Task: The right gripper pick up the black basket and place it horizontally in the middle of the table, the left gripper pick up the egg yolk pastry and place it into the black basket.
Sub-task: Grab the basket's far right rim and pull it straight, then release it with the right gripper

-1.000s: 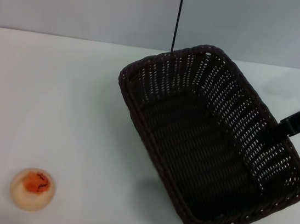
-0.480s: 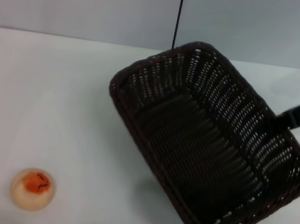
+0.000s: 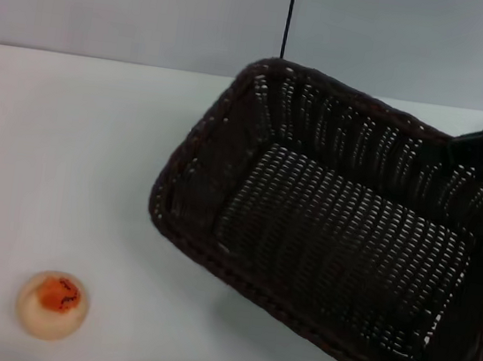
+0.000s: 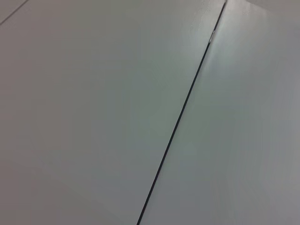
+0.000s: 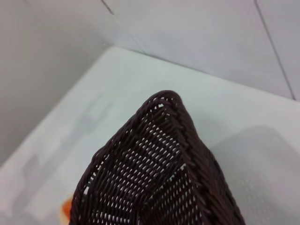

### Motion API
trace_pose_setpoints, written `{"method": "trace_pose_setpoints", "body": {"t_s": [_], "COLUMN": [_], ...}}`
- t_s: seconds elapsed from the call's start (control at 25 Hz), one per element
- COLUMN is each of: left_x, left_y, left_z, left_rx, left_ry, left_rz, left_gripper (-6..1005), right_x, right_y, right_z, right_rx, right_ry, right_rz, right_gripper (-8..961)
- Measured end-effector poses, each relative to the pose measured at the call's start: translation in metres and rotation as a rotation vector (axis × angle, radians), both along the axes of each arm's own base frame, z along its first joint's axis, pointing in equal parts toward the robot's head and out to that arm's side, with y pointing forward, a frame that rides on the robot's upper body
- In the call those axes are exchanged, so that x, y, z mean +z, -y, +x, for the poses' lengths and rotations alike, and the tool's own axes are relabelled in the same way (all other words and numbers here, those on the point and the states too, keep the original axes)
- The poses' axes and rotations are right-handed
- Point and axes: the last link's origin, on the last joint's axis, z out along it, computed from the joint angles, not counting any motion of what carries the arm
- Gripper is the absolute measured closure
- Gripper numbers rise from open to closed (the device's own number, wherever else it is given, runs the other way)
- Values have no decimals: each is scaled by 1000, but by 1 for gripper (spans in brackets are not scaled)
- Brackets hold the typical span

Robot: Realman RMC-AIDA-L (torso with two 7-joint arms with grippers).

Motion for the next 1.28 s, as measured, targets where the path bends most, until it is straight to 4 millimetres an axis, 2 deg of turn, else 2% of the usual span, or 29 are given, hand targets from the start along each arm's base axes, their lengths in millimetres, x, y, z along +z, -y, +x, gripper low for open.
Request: {"method": "trace_pose_setpoints", "body": {"t_s": [0.28, 0.52, 0.56, 0.72, 0.96, 1.28], "left_x": [0, -2, -2, -4, -7, -8], "left_y": [0, -1, -1, -2, -1, 0], "left_z": [0, 1, 1, 3, 3, 3], "left_rx": [-1, -5, -5, -15, -19, -20], "left_ry": [8, 14, 14, 32, 49, 59], "left_rz": [4, 2, 2, -8, -14, -17], "left_gripper": [188, 188, 188, 188, 188, 188], "right_x": [10, 15, 15, 8, -9, -25], "right_y": [-4, -14, -14, -15, -18, -17], "right_z": [-14, -44, -44, -58, -61, -52], "right_rx": [105, 344, 344, 509, 612, 621], "right_ry": [-25, 12, 12, 23, 61, 87], "right_rz": [32, 40, 40, -5, -50, -83], "right_gripper": [757, 758, 758, 758, 759, 759]}}
